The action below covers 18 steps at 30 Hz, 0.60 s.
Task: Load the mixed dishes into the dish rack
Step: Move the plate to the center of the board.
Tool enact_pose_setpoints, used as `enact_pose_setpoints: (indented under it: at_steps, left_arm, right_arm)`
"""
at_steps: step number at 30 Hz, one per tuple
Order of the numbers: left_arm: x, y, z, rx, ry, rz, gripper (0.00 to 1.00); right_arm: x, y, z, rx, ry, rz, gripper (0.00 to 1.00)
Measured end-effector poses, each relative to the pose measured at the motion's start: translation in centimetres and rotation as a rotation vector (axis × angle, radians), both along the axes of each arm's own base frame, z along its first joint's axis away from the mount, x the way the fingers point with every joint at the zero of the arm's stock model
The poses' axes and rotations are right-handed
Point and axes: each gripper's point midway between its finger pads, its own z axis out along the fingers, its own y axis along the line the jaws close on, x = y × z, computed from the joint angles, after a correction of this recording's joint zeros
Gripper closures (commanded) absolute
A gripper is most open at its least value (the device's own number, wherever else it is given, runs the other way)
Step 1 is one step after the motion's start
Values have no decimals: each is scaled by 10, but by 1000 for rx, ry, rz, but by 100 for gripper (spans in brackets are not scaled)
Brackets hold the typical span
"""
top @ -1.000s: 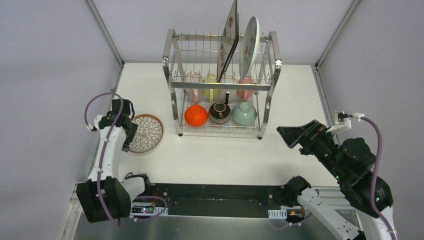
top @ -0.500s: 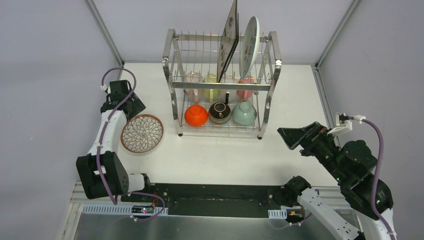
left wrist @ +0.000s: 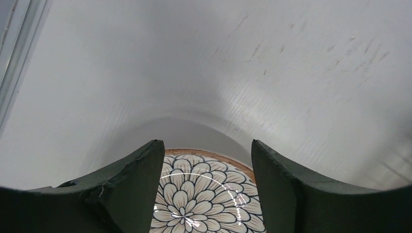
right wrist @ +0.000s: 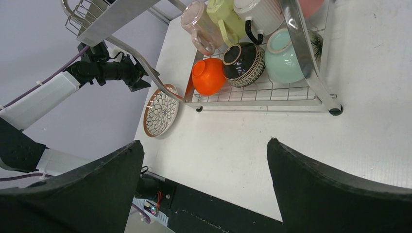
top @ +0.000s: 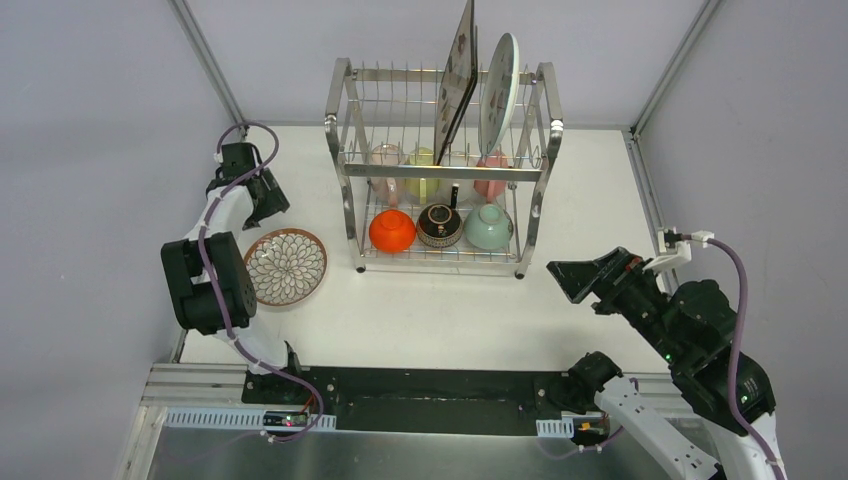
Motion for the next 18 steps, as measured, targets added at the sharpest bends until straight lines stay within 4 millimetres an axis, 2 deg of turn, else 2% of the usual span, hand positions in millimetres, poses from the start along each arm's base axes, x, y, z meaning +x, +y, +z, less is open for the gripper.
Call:
enact_pose_setpoints:
  at_steps: [10, 13, 18]
  left_arm:
    - [-10, 30, -34, -33, 77, 84, 39]
    - [-12, 32, -42, -41, 99, 90, 42]
    - [-19, 32, -50, -65, 106, 172, 42]
  right_arm:
    - [-5, -4, 3, 12, -25, 1, 0]
    - [-6, -4, 3, 13, -26, 1, 0]
    - [-3, -1, -9, -1, 0, 6, 0]
